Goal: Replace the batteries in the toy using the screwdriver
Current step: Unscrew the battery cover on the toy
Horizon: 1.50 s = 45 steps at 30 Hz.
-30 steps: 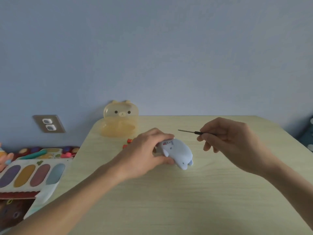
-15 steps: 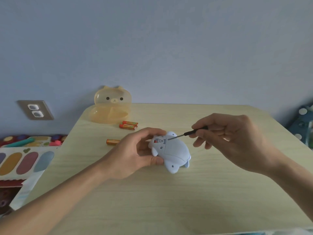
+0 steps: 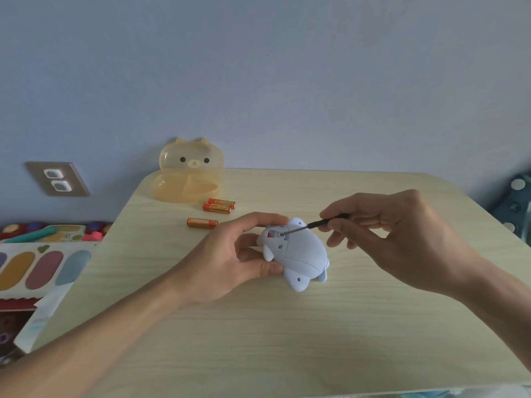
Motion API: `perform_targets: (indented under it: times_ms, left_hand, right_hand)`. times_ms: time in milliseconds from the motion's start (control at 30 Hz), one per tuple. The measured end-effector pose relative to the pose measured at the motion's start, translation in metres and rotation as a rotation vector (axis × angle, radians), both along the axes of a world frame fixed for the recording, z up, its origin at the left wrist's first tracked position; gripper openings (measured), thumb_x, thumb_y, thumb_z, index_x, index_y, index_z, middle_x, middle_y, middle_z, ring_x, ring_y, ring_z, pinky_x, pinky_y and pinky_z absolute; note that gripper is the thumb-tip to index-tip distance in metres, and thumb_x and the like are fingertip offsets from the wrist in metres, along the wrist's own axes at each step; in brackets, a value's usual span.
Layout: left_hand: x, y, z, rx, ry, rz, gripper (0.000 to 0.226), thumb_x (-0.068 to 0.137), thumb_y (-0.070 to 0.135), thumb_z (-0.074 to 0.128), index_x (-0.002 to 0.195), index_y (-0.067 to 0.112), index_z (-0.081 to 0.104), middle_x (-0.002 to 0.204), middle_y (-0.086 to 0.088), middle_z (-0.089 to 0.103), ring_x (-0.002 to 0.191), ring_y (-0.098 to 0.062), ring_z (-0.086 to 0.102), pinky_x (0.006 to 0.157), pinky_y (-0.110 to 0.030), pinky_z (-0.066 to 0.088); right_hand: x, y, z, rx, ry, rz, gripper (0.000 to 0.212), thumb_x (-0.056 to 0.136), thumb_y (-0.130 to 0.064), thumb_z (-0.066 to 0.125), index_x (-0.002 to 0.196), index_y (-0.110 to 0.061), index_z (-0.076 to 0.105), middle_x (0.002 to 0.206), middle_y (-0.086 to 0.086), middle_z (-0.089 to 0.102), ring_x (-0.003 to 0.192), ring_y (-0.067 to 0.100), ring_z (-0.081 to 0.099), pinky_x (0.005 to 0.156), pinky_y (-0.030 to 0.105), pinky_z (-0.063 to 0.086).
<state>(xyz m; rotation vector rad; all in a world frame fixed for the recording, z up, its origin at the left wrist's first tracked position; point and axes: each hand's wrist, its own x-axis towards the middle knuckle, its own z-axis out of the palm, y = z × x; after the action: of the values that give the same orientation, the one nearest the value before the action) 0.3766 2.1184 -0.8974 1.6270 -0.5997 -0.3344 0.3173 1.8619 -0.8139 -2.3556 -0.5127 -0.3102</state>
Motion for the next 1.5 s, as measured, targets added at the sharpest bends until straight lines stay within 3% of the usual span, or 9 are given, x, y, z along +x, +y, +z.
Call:
perform_targets:
  times_ms: [300, 467, 567, 700, 833, 1133, 1233, 1400, 1500]
  left_hand:
    - [-0.003, 0.000, 0.013, 0.224, -0.351, -0.014, 0.063, 0.086, -0.002, 0.085, 0.134, 0.033, 0.064, 0.119, 0.010, 0.064, 0.106, -0.016, 0.067, 0.091, -0.025, 0.059]
    - [-0.005, 0.000, 0.011, 0.210, -0.350, -0.014, 0.060, 0.087, 0.001, 0.084, 0.134, 0.031, 0.064, 0.122, 0.008, 0.064, 0.115, -0.019, 0.064, 0.087, -0.033, 0.062]
    - [-0.007, 0.001, 0.011, 0.209, -0.345, -0.006, 0.057, 0.087, 0.006, 0.085, 0.132, 0.033, 0.064, 0.120, 0.008, 0.065, 0.115, -0.021, 0.063, 0.087, -0.036, 0.063]
    - [-0.006, 0.002, 0.010, 0.203, -0.327, 0.003, 0.058, 0.087, 0.009, 0.086, 0.135, 0.033, 0.064, 0.122, 0.008, 0.065, 0.114, -0.020, 0.064, 0.088, -0.038, 0.063]
    - [-0.006, 0.002, 0.008, 0.204, -0.321, 0.017, 0.058, 0.087, 0.008, 0.086, 0.135, 0.031, 0.064, 0.120, 0.010, 0.064, 0.116, -0.020, 0.064, 0.088, -0.038, 0.063]
    - [-0.008, 0.002, 0.005, 0.227, -0.349, 0.022, 0.056, 0.088, 0.011, 0.086, 0.133, 0.035, 0.062, 0.117, 0.011, 0.064, 0.118, -0.022, 0.064, 0.090, -0.044, 0.060]
    - [-0.009, 0.002, 0.005, 0.227, -0.341, 0.024, 0.056, 0.088, 0.011, 0.086, 0.133, 0.034, 0.062, 0.118, 0.011, 0.064, 0.119, -0.021, 0.065, 0.091, -0.044, 0.060]
    - [-0.009, 0.004, 0.005, 0.218, -0.321, 0.042, 0.057, 0.088, 0.012, 0.086, 0.135, 0.034, 0.063, 0.123, 0.010, 0.064, 0.119, -0.019, 0.065, 0.092, -0.045, 0.059]
    - [-0.009, 0.005, 0.004, 0.228, -0.325, 0.054, 0.058, 0.088, 0.013, 0.087, 0.135, 0.036, 0.062, 0.125, 0.011, 0.064, 0.120, -0.019, 0.065, 0.093, -0.043, 0.059]
  right_hand:
    - [-0.010, 0.012, 0.030, -0.283, -0.192, 0.046, 0.006, 0.098, -0.017, 0.070, 0.095, -0.021, 0.073, 0.068, -0.021, 0.070, 0.057, -0.021, 0.057, 0.052, -0.002, 0.036]
    - [-0.007, 0.017, 0.024, -0.307, -0.220, -0.020, 0.035, 0.101, -0.043, 0.055, 0.075, -0.024, 0.068, 0.046, -0.011, 0.054, 0.054, 0.019, 0.057, 0.043, 0.025, 0.040]
    - [-0.005, 0.018, 0.016, -0.171, -0.107, -0.013, 0.012, 0.097, -0.038, 0.057, 0.098, -0.028, 0.063, 0.054, -0.004, 0.061, 0.051, 0.021, 0.053, 0.046, 0.024, 0.041]
    - [-0.005, 0.015, 0.013, -0.087, -0.048, 0.011, 0.006, 0.095, -0.032, 0.062, 0.089, -0.030, 0.063, 0.064, -0.007, 0.068, 0.058, 0.016, 0.062, 0.049, 0.021, 0.044]
    - [-0.008, 0.005, 0.009, -0.199, -0.001, 0.045, 0.030, 0.102, -0.006, 0.051, 0.109, -0.031, 0.066, 0.085, -0.018, 0.074, 0.075, 0.008, 0.072, 0.056, 0.013, 0.048]
    - [-0.007, 0.013, 0.011, -0.251, -0.126, -0.023, 0.043, 0.107, -0.036, 0.046, 0.077, -0.013, 0.065, 0.045, 0.000, 0.048, 0.048, 0.023, 0.045, 0.045, 0.025, 0.034]
    - [-0.007, 0.015, 0.007, -0.171, -0.052, -0.017, 0.006, 0.102, -0.027, 0.051, 0.106, -0.026, 0.056, 0.051, 0.001, 0.052, 0.046, 0.018, 0.043, 0.046, 0.023, 0.034]
    - [-0.010, 0.015, 0.007, -0.061, -0.016, -0.019, 0.013, 0.091, -0.038, 0.063, 0.084, -0.028, 0.065, 0.061, -0.002, 0.067, 0.046, 0.019, 0.054, 0.046, 0.029, 0.046]
    - [-0.013, 0.011, 0.007, -0.041, 0.062, 0.023, 0.012, 0.095, -0.024, 0.060, 0.097, -0.028, 0.071, 0.077, -0.014, 0.075, 0.060, 0.012, 0.072, 0.056, 0.025, 0.055]
